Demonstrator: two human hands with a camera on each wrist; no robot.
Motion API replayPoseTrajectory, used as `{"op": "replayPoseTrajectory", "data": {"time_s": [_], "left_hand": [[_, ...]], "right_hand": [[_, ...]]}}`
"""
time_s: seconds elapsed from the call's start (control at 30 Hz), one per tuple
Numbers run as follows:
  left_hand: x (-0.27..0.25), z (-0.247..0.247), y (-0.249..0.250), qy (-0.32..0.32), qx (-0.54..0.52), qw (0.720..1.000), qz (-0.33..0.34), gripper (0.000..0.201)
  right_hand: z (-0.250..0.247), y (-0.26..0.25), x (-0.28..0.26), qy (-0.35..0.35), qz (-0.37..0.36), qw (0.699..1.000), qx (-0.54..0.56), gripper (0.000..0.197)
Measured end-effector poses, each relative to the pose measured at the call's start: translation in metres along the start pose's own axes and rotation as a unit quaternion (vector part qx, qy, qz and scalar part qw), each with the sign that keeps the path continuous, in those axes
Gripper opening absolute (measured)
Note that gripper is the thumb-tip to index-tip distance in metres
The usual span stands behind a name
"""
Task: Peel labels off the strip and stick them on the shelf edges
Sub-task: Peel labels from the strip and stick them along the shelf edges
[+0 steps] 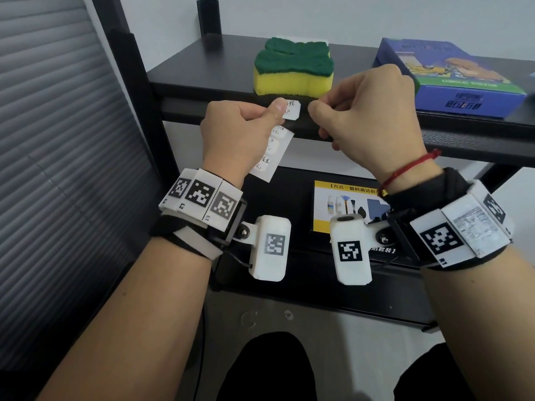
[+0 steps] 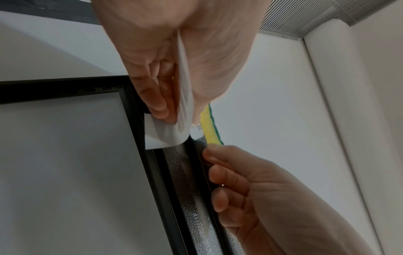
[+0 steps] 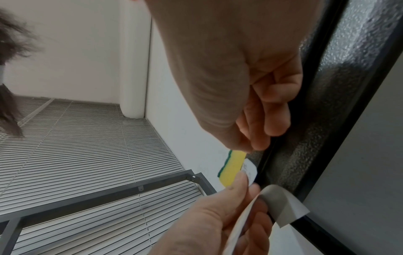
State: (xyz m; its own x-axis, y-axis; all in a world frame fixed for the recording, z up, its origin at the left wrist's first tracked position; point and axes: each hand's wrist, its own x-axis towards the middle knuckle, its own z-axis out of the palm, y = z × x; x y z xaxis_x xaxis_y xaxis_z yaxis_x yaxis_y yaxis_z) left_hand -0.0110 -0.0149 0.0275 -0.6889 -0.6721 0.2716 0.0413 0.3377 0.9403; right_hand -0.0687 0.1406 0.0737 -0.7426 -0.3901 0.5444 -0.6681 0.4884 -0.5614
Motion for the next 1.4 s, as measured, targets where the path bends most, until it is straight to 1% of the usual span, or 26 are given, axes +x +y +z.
{"op": "replayPoseTrajectory", "data": {"time_s": [0.23,0.47,1.07,1.17,1.4], "left_hand": [[-0.001,-0.001,0.001,0.0,0.004,1.0,0.002,0.035],[-0.002,-0.002,0.003,0.002,0.013,1.0,0.005,0.03],[-0.001,-0.004,0.001,0.005,-0.001,1.0,-0.009,0.037],[-0.001,-0.005,0.0,0.001,-0.005,1.0,-0.011,0.036],[-0.001,-0.007,0.004,-0.008,-0.003,1.0,-0.026,0.035]], "right_hand": [[0.007,-0.003,0.005,0.012,0.007,1.0,-0.002,0.029],[0.015,0.001,0.006,0.026,0.012,1.0,-0.008,0.026],[0.014,0.002,0.006,0.025,0.016,1.0,-0.001,0.026],[0.013,0.003,0.007,0.029,0.018,0.999,0.011,0.029],[0.014,0.003,0.005,0.028,0.02,0.999,0.009,0.028]]}}
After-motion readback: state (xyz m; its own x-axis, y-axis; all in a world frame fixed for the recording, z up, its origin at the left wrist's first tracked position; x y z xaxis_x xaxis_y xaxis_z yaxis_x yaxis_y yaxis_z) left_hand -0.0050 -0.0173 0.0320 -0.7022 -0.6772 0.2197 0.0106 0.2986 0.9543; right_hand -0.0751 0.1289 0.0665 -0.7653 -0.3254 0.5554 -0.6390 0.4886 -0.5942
